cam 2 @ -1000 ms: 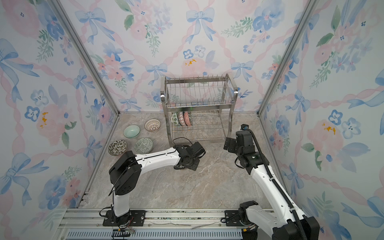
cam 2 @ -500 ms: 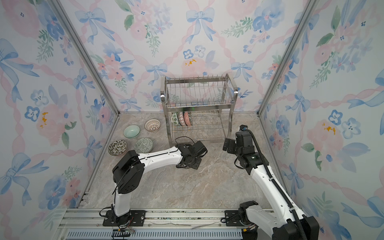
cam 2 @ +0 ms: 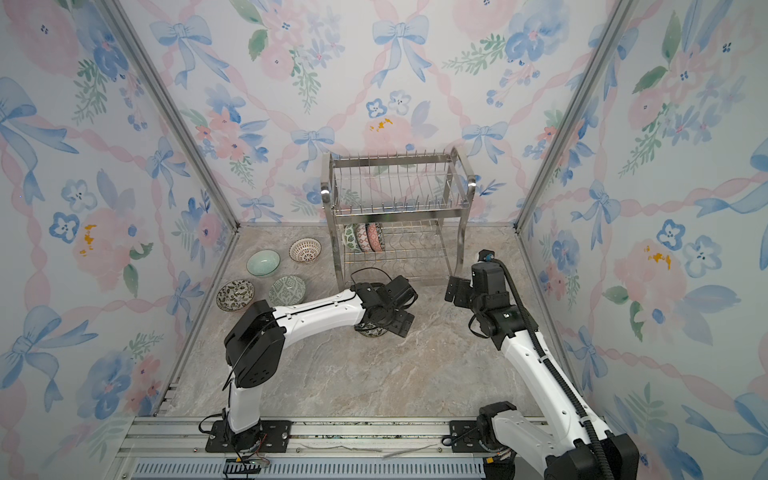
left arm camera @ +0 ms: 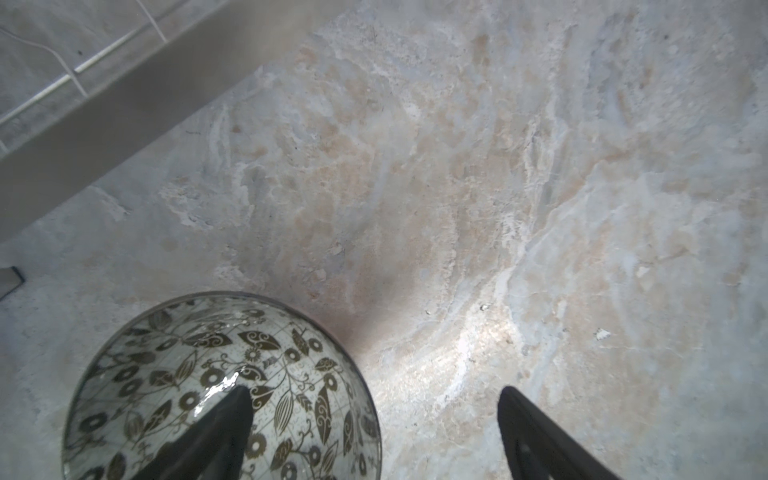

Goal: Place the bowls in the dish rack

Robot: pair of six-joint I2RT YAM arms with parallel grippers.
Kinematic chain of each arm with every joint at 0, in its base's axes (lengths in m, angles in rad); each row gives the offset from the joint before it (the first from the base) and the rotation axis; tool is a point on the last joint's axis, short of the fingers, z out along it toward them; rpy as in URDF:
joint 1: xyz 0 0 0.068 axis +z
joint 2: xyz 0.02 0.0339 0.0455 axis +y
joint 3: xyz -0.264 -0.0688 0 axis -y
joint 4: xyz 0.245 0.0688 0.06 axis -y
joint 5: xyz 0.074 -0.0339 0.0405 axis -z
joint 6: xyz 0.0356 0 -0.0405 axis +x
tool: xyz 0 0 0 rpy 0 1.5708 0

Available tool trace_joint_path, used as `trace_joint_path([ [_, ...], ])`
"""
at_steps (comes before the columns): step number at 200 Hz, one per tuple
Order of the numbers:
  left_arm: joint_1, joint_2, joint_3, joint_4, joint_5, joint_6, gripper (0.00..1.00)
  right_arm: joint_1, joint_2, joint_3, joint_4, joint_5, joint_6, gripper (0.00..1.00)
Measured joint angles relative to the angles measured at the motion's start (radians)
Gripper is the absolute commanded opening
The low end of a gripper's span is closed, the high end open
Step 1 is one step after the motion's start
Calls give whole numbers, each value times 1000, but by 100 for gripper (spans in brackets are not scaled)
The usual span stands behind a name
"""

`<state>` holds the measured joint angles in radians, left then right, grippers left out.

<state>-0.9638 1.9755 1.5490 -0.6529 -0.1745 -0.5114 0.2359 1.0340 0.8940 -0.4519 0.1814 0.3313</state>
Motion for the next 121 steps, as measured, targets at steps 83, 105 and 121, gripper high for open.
trace_joint_path([
  [83, 105, -277, -41, -3, -15, 39, 98, 9, 0, 3, -2, -36, 10, 97],
  [105, 166, -376, -92, -1, -22, 55, 98, 48, 0, 15, -5, -32, 10, 97],
  [121, 212, -424, -134, -1, -23, 60, 98, 100, 7, 31, -6, -22, 8, 96],
])
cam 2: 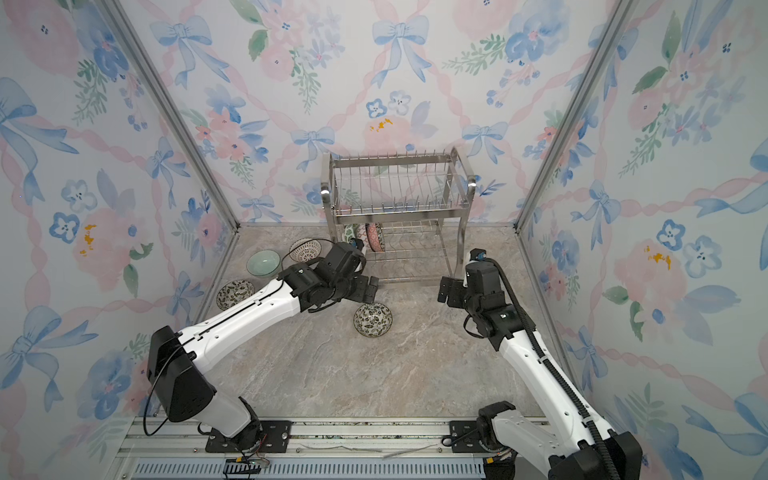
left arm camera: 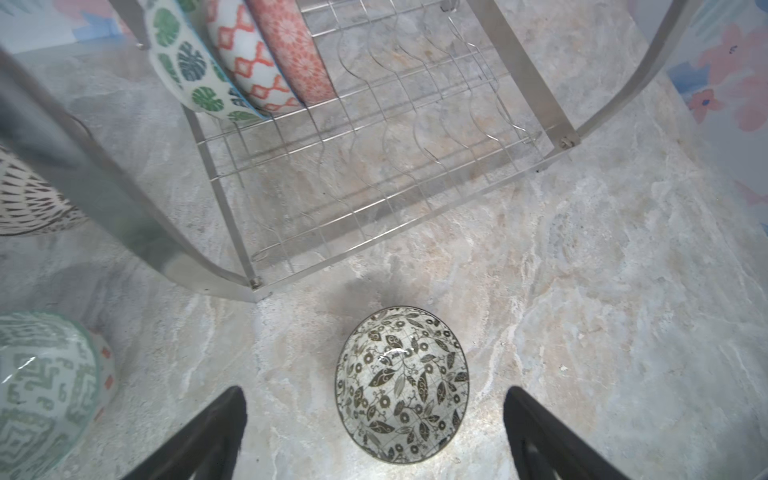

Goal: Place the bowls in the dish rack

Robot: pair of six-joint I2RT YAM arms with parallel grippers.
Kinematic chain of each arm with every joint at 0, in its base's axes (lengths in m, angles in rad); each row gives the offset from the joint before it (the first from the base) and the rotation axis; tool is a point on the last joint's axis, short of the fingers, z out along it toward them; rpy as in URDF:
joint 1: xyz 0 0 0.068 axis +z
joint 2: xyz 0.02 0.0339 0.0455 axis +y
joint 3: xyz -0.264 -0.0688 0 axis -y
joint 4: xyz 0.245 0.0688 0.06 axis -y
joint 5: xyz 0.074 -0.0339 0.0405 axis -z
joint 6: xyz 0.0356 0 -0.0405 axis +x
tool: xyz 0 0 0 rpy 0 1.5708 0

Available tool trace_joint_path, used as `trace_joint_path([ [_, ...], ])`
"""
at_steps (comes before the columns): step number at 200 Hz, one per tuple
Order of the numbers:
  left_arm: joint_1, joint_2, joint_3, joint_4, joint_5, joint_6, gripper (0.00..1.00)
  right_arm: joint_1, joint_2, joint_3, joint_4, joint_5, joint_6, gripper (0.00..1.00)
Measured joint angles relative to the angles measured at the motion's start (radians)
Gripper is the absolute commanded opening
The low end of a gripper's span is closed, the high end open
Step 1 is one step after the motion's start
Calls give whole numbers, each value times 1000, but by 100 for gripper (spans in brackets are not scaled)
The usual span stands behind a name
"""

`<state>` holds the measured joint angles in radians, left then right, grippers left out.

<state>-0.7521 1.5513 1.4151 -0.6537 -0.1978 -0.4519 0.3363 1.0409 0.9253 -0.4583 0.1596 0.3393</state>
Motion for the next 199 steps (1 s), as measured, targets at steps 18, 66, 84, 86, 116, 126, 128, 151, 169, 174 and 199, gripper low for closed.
trace_joint_path([
  [18, 59, -49, -58, -1, 6, -1, 98, 84, 21, 20, -2, 20, -4, 97],
  [66, 275, -221, -311, 94, 154, -35, 98, 345, 146, 58, -2, 105, -8, 97],
  [84, 336, -282, -417, 153, 222, -62, 98, 424, 219, 71, -2, 126, -3, 97],
  [86, 342, -288, -428, 160, 230, -66, 98, 430, 225, 72, -2, 127, -1, 97],
  [116, 422, -352, -570, 253, 344, -109, 98, 541, 377, 123, 8, 148, 14, 97],
  [126, 448, -369, -610, 285, 381, -126, 98, 576, 430, 146, 11, 154, 21, 97],
  [128, 452, -373, -618, 292, 389, -128, 98, 582, 441, 151, 13, 155, 21, 97],
  [151, 500, -418, -716, 370, 464, -167, 98, 642, 537, 191, 30, 159, 36, 97],
  [169, 518, -452, -776, 408, 502, -192, 98, 666, 587, 215, 42, 158, 47, 97],
  [174, 524, -459, -789, 418, 511, -200, 98, 670, 602, 224, 42, 155, 51, 97],
  [199, 564, -484, -842, 470, 571, -228, 98, 681, 683, 282, 51, 144, 66, 96],
])
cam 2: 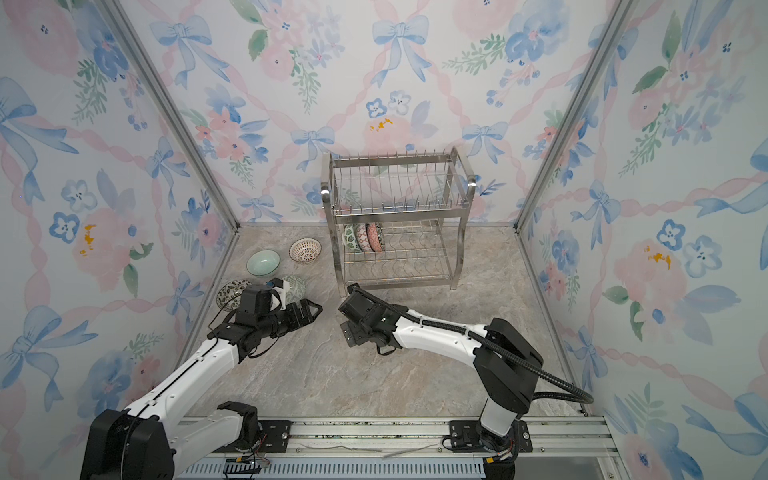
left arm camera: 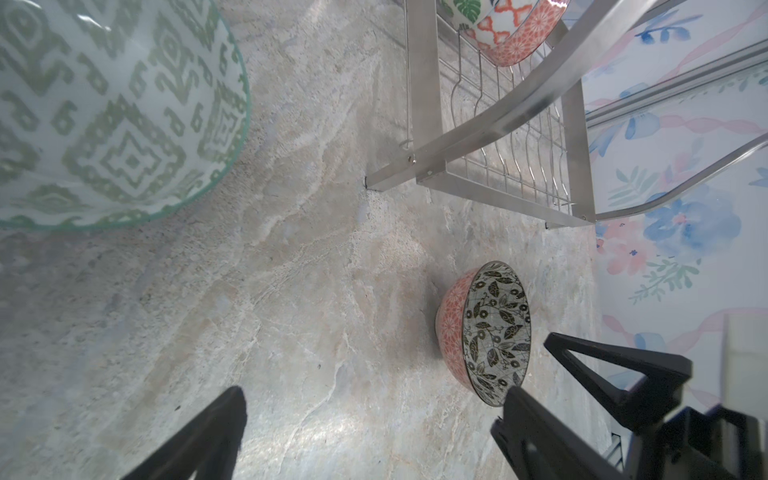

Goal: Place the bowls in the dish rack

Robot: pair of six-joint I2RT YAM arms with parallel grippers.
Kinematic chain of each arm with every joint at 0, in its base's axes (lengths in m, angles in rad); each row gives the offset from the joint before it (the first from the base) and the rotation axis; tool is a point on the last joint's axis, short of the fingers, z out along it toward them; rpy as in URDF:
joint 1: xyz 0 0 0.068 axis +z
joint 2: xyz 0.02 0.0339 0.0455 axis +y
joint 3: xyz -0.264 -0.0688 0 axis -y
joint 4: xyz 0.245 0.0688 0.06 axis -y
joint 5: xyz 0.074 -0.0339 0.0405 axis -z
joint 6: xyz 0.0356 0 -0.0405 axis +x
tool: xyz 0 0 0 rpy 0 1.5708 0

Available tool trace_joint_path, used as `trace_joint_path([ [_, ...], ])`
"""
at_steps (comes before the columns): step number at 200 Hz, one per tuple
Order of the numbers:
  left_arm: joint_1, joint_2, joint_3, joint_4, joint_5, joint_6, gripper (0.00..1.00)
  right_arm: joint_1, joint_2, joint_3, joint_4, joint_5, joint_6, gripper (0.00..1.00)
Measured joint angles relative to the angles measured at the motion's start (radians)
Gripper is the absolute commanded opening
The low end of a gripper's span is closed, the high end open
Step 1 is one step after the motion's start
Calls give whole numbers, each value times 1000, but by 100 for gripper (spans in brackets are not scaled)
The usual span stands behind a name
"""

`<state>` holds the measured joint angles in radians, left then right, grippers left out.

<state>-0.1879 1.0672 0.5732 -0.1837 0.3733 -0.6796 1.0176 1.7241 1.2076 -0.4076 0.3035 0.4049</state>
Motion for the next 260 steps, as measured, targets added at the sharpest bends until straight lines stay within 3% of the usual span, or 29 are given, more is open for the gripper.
trace_joint_path([
  [30, 79, -11, -92, 89, 101, -53, 98, 6, 68, 33, 9, -11, 17, 100],
  [43, 98, -14, -136, 120, 139, -79, 98, 11, 90, 42, 9, -12, 25, 96],
  [90, 103, -32, -177, 177, 216, -119, 98, 18, 140, 67, 11, -14, 37, 66],
  [141, 105, -30, -179, 211, 237, -127, 98, 18, 208, 118, 10, -6, 23, 55],
  [181, 105, -31, -184, 229, 250, -136, 98, 18, 232, 137, -4, 15, 5, 37],
  [221, 105, -35, -194, 245, 262, -138, 98, 17, 249, 154, -13, 37, -10, 14],
  [260, 105, -35, -195, 250, 271, -138, 98, 16, 249, 165, -15, 76, -26, 4],
])
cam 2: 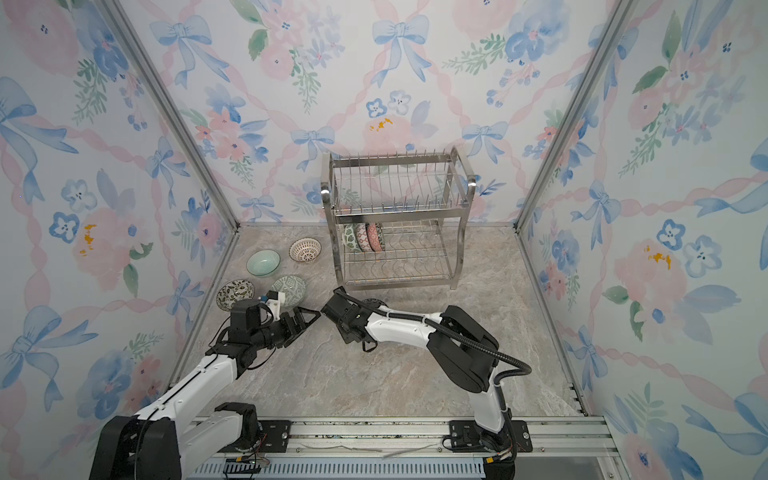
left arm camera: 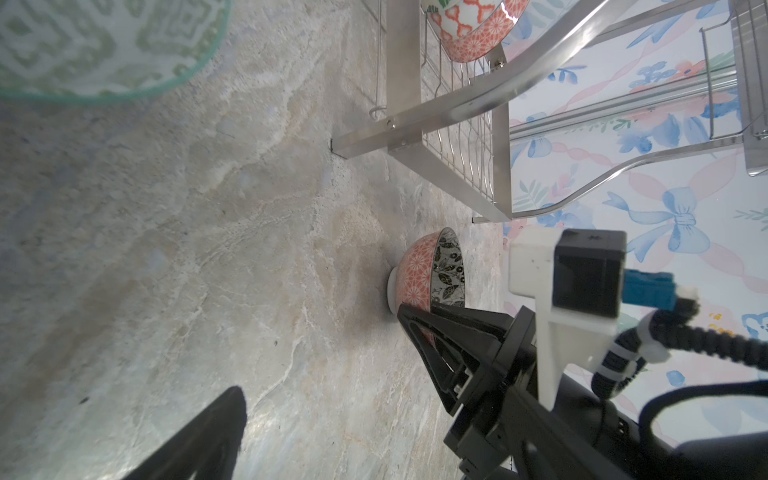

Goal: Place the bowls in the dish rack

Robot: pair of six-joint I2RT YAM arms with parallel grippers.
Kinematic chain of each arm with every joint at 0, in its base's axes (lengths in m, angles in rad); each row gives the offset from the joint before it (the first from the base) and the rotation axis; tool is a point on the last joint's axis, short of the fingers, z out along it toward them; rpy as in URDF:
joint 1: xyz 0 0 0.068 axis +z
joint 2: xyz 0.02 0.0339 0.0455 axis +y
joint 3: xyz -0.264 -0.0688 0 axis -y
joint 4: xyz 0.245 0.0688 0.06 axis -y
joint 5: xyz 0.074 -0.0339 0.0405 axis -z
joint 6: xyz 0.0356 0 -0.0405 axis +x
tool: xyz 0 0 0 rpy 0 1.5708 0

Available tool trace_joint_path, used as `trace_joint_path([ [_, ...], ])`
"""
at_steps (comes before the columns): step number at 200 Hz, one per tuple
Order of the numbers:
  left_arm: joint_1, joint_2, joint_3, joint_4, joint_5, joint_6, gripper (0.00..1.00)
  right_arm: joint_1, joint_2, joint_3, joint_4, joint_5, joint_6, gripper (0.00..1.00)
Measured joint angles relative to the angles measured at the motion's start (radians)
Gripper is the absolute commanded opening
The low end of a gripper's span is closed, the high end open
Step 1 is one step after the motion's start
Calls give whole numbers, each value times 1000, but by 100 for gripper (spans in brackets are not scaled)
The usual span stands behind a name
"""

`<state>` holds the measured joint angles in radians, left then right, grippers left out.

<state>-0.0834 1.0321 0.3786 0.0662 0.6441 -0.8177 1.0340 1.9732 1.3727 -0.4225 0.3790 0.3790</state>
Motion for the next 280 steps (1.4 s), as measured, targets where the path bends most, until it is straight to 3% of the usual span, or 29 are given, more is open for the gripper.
trace_joint_path([
  [58, -5, 0, 2, 18, 22, -13, 98, 0, -41, -32, 16, -31, -18, 0],
  [105, -84, 58, 120, 14, 27, -13, 98, -22, -339, -259, 163, -125, -50, 0],
  [135, -161, 130, 233, 10, 10, 2, 98, -154, -591, -457, 361, -222, -46, 0],
  [164, -232, 186, 327, -6, -23, 19, 98, -330, -691, -578, 520, -312, -32, 0],
  [212, -324, 284, 487, -26, -65, 78, 98, -533, -647, -619, 731, -463, 27, 0],
  [280, -356, 385, 587, -78, -80, 143, 98, -627, -318, -478, 997, -610, 132, 0],
])
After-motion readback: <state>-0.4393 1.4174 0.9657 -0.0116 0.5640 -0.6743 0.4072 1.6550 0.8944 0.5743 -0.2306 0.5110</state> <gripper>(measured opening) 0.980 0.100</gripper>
